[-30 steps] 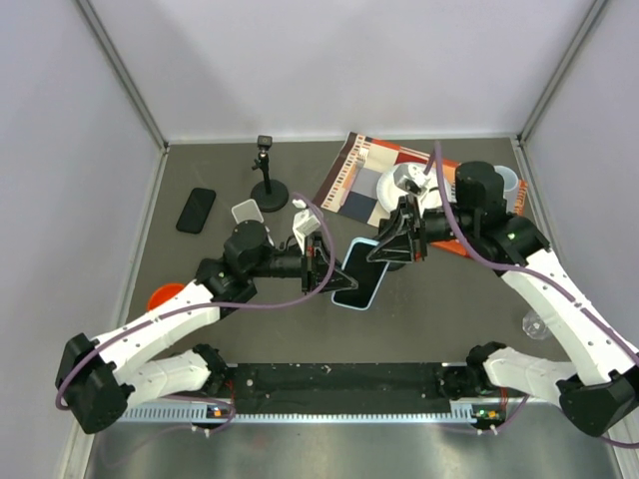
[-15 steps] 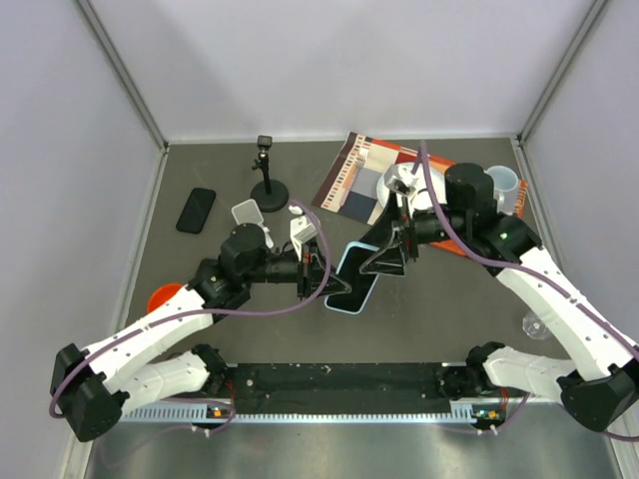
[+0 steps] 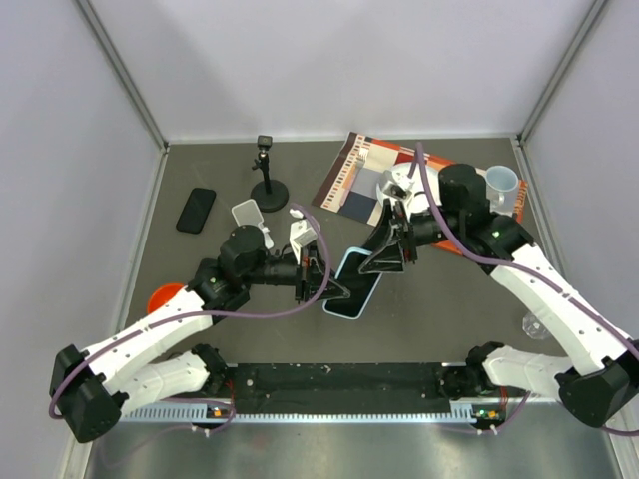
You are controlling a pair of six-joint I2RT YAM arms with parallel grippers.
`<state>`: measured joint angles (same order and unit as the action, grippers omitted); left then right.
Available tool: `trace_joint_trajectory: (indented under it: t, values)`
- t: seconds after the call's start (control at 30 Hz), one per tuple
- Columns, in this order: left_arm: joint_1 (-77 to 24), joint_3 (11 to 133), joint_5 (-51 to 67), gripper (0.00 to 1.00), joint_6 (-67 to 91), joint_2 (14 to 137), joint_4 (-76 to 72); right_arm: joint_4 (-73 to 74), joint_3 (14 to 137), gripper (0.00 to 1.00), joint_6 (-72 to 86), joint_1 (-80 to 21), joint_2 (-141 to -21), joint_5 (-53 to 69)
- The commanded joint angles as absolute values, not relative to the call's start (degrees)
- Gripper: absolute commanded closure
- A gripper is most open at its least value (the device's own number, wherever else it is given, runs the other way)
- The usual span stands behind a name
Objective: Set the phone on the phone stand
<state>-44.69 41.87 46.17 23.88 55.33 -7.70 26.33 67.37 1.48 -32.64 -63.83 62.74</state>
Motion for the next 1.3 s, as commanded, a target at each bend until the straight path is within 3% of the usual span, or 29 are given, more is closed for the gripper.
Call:
trace_joint_trajectory:
  t: [0.0,0.1,0.17,0.2,0.27,0.3,0.33,0.4,0.43,0.53,0.67,0.73,0.87,1.03,1.27]
  values:
    - [-44.8,43.5,48.5,1.00,23.6,53.7,-14.5,24.3,67.3,0.59,0.4,-33.3,-64.3,63.6]
    - [-44.8,43.9,48.7,1.00,23.5,54.1,-14.5,24.2,67.2,0.65,0.4,-33.4,-64.6,64.8]
    - [-44.8,44.2,49.0,1.00,23.2,54.6,-14.4,24.2,67.1,0.84,-1.8,-33.4,-64.5,65.1]
    - [-44.8,44.6,48.9,1.00,23.1,54.8,-14.2,24.3,66.9,1.00,-3.2,-33.4,-64.4,65.0]
    - [-44.8,45.4,46.3,0.97,22.6,55.3,-12.1,24.7,66.4,1.00,-3.9,-33.4,-63.8,62.8]
    - [-44.8,46.7,44.5,0.89,22.2,55.5,-10.6,25.7,66.3,1.00,-8.8,-33.4,-62.9,63.6]
    - [-44.7,47.4,42.6,0.68,22.0,55.3,-9.2,31.8,66.9,1.00,-13.0,-33.4,-62.2,62.8]
    - [-44.7,48.9,32.6,0.40,22.9,54.8,-7.1,37.4,68.8,1.00,-21.1,-33.2,-59.4,55.9]
    - [-44.2,50.0,28.4,0.36,23.1,55.0,-4.6,42.6,69.6,1.00,-23.6,-32.7,-58.5,53.1]
    - [-44.3,52.7,12.4,0.37,23.6,57.4,-0.3,47.4,72.5,1.00,-23.0,-28.9,-54.4,37.2]
    - [-46.0,54.7,-1.5,0.53,21.6,63.3,0.7,49.4,74.7,1.00,-13.5,-27.7,-49.4,21.9]
    - [-47.6,54.7,-6.1,0.52,21.1,66.5,-1.9,50.6,74.3,1.00,-11.3,-27.7,-46.0,17.7]
    - [-49.9,56.6,-13.4,0.52,22.8,72.5,-6.8,52.9,74.2,1.00,-0.4,-27.7,-41.6,-3.5]
    - [-54.3,58.3,-18.1,0.61,20.8,80.3,-14.9,53.6,74.2,1.00,1.6,-27.7,-39.1,-3.3]
    - [-55.9,60.5,-16.5,0.60,19.3,85.5,-17.8,53.3,74.0,1.00,-1.7,-27.7,-37.4,-0.4]
